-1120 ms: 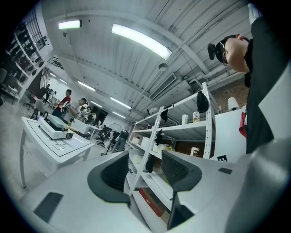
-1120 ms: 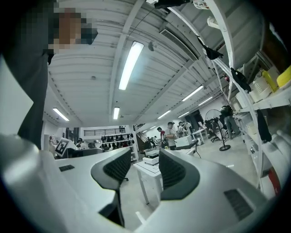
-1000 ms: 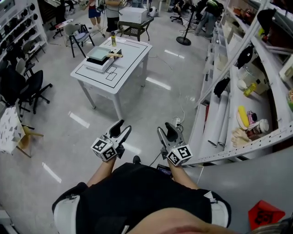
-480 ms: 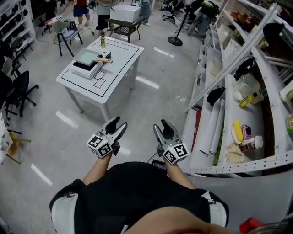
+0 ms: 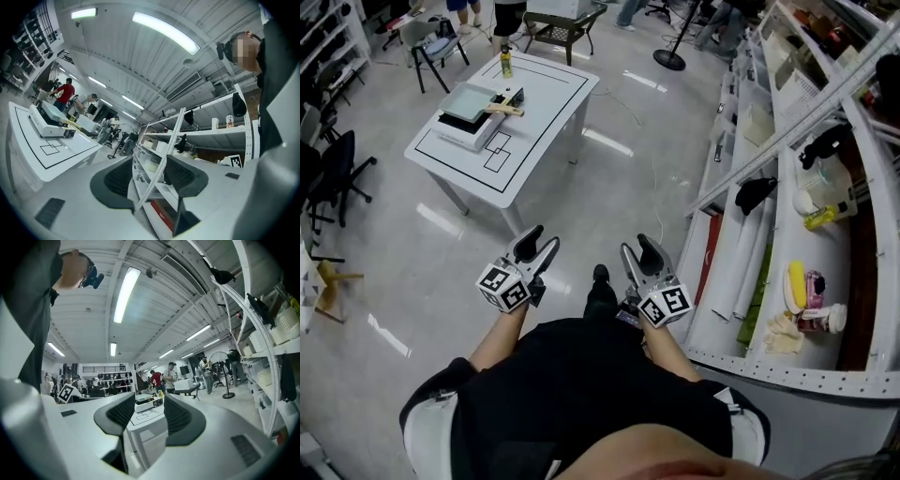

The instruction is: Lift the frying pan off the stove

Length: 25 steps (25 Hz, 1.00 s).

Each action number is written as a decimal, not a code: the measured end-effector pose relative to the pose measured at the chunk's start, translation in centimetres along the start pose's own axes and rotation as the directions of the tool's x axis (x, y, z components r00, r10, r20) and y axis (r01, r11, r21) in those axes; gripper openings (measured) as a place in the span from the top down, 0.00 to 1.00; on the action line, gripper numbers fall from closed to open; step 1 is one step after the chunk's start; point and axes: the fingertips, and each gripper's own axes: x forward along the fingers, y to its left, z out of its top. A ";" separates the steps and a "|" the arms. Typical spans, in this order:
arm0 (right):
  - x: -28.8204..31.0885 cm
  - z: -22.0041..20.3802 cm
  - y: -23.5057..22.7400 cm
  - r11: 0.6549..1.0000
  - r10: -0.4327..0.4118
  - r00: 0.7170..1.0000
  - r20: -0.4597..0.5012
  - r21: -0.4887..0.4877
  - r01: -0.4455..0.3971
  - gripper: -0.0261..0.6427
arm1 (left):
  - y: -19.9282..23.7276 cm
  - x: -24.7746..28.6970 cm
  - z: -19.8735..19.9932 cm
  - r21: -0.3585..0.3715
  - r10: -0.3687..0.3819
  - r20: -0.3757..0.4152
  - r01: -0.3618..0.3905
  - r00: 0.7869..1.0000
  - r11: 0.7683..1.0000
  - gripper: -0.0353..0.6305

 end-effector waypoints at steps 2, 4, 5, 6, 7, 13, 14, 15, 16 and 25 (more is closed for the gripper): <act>1.6 -0.2 -1.9 1.000 0.014 1.000 0.007 0.015 -0.014 0.67 | 1.2 1.5 0.2 0.014 0.028 0.003 -0.028 1.000 1.000 0.60; 3.6 -0.3 -3.9 0.999 0.036 0.999 0.009 0.027 -0.036 0.67 | 2.4 3.2 0.7 0.035 0.063 0.012 -0.063 0.998 0.997 0.60; 4.7 -0.2 -5.0 0.998 0.053 0.999 0.010 0.029 -0.053 0.67 | 3.1 4.3 1.1 0.047 0.081 0.018 -0.082 0.997 0.996 0.60; 6.0 0.0 -6.0 0.997 0.073 0.997 0.012 0.030 -0.073 0.67 | 3.9 5.4 1.4 0.056 0.099 0.024 -0.100 0.995 0.993 0.60; 7.1 0.3 -6.9 0.995 0.094 0.995 0.013 0.028 -0.094 0.67 | 4.5 6.5 1.6 0.060 0.116 0.026 -0.117 0.993 0.991 0.60; 13.1 1.0 -13.1 0.980 0.190 0.982 -0.005 0.055 -0.189 0.67 | 8.1 12.2 1.8 0.033 0.225 0.027 -0.226 0.974 0.974 0.60; 14.0 1.3 -14.1 0.977 0.207 0.978 -0.011 0.057 -0.206 0.67 | 8.4 13.1 2.3 0.033 0.244 0.032 -0.245 0.969 0.969 0.60; 14.8 1.7 -15.1 0.974 0.223 0.975 -0.017 0.055 -0.222 0.67 | 8.7 14.0 2.7 0.034 0.260 0.037 -0.261 0.965 0.965 0.60; 15.6 2.0 -16.1 0.970 0.237 0.971 -0.023 0.051 -0.236 0.67 | 8.9 14.9 3.0 0.035 0.275 0.042 -0.276 0.961 0.960 0.60; 22.6 2.5 -23.6 0.937 0.343 0.939 -0.035 0.082 -0.340 0.67 | 12.9 19.8 4.9 0.073 0.424 0.083 -0.429 0.902 0.900 0.60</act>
